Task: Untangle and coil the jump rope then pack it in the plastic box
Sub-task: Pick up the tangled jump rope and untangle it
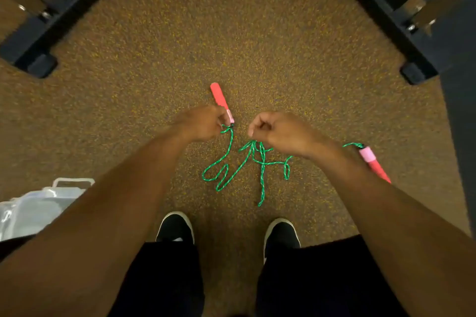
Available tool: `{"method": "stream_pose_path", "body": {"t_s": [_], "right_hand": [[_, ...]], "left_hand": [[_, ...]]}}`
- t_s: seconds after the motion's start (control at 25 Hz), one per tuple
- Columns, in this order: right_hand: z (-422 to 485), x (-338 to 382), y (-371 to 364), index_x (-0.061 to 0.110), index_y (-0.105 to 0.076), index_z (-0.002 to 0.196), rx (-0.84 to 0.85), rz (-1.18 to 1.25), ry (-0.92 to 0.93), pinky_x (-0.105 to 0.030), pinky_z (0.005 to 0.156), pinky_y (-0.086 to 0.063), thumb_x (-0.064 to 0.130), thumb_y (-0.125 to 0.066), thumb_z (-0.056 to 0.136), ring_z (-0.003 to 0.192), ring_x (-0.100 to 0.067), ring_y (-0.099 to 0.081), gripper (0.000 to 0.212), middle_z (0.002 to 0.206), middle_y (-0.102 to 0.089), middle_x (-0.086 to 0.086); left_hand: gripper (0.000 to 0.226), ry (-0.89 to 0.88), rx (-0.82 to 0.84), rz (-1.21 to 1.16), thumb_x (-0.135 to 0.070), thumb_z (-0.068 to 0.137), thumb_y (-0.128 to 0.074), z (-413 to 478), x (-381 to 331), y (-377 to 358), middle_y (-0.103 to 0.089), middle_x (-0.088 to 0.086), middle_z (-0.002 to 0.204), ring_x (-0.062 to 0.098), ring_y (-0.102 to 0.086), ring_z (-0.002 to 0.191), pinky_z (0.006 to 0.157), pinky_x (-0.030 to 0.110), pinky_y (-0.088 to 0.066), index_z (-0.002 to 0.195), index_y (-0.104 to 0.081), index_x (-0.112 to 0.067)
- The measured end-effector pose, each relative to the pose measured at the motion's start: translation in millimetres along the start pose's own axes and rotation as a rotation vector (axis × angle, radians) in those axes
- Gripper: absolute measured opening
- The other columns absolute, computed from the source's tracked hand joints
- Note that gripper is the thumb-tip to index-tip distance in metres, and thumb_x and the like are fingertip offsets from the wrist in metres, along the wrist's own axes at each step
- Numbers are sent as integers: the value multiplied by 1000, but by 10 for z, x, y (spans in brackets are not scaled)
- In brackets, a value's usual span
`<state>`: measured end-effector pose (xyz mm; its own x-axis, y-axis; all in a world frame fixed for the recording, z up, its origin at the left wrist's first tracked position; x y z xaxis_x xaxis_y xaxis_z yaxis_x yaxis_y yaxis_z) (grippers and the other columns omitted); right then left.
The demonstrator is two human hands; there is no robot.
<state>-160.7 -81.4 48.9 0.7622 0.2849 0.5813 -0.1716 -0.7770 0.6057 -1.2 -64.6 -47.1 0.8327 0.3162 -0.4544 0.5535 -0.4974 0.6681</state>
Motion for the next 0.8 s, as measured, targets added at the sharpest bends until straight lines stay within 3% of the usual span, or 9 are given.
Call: {"method": "stream_pose_path", "body": {"t_s": [0.08,0.16,0.28,0.44,0.6,0.68,0.8], "right_hand": [[87,-111,-181,22,-68,107,167,-233,-6,-26,81,-47,41,-64,94,94,-16,-60,24,98,-64,5],[106,-155,-225,23,-67,112,222,-319,-17,-30,91,-49,45,-63,94,101,-19,-62,30,102,-65,4],[96,-112,-226,24,-67,111,198,-312,-1,-34,94,-49,47,-62,94,104,-21,-63,30,106,-68,3],[63,-173,-369,22,-67,113,289,-428,18,-33,90,-50,51,-57,95,105,-24,-63,35,112,-70,-1],[150,-254,-377,23,-64,120,322,-421,-10,-28,86,-46,52,-55,96,104,-21,-60,38,115,-68,2],[204,-265,-339,24,-64,121,320,-391,-27,-26,81,-42,52,-57,95,96,-17,-55,38,109,-65,3],[222,-266,-269,25,-65,118,293,-332,-49,-27,88,-47,51,-60,94,94,-16,-54,36,106,-66,4]], "left_hand": [[18,58,-25,118,-27,83,-59,248,172,-248,-72,2,101,28,-67,96,85,38,-53,96,-72,-21],[35,140,-34,212,-41,75,-52,425,352,-570,-73,7,107,31,-68,100,86,42,-55,95,-73,-20],[27,86,-129,269,-31,85,-54,647,391,-862,-69,8,119,33,-64,109,92,43,-52,109,-66,-27],[49,-68,-227,612,-22,94,-49,955,260,-912,-44,4,147,33,-45,128,101,48,-40,140,-44,-38],[34,-90,-294,840,-19,99,-42,1182,151,-749,-45,12,138,35,-43,126,98,47,-40,130,-51,-30],[33,-125,-297,872,-21,96,-49,1230,135,-729,-48,11,136,34,-43,127,99,50,-38,128,-50,-31],[35,-252,-258,788,-36,85,-65,1108,26,-701,-61,6,126,29,-54,119,98,48,-41,114,-47,-29]]}}
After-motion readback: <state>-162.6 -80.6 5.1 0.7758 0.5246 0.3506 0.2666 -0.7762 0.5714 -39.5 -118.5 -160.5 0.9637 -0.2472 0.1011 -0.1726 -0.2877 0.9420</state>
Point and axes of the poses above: each hand's wrist, its own z-axis towards the middle knuckle, its own y-axis out of the back of the hand, x = y × z, the point moved 8 cm from there along z, towards the middle knuckle
